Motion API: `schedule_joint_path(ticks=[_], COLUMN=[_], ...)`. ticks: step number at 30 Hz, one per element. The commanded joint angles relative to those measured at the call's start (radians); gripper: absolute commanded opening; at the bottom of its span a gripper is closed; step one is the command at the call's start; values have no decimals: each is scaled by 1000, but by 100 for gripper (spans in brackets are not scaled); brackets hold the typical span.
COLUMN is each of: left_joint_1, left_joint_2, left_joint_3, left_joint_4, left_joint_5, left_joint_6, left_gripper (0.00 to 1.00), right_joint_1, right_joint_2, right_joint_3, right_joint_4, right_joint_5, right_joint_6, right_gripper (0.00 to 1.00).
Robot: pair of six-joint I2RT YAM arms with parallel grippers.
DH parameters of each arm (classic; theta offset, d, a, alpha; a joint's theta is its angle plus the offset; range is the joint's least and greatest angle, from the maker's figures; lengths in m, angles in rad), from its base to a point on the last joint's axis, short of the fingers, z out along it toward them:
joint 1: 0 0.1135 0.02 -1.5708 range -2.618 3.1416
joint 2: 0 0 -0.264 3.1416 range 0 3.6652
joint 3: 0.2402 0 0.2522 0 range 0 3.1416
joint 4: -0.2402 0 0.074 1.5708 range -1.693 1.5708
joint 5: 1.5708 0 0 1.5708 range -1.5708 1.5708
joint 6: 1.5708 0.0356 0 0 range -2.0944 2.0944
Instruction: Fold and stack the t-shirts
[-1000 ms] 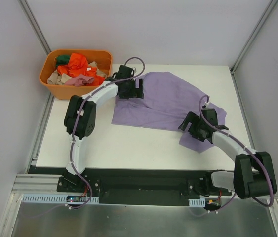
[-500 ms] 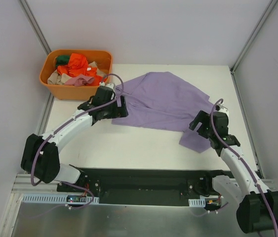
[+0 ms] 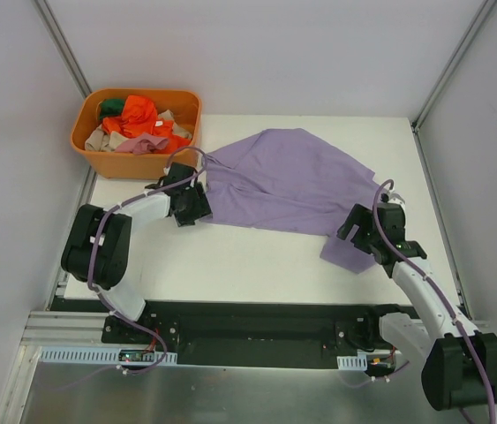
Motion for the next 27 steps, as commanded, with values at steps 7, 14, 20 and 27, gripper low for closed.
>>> schedule_joint_path(ticks=[7, 14, 20, 27], left_joint_1=[-44, -78, -113, -126], left_joint_2=[87, 94, 130, 77], left_joint_3=[82, 107, 154, 183], left_joint_4=[27, -10, -42, -61], left_joint_5=[-58, -108, -124, -203], left_joint_6=[-24, -18, 34, 87], left_gripper=[43, 29, 8, 0], right_joint_1=[-9, -16, -20, -22], right_joint_2=[-33, -36, -37, -64], right_joint_3=[-28, -45, -38, -16], right_joint_4=[-2, -2, -28, -80], right_joint_5=[48, 59, 106, 100], right_joint_6=[-16, -25, -39, -56], right_gripper=[96, 96, 96, 96])
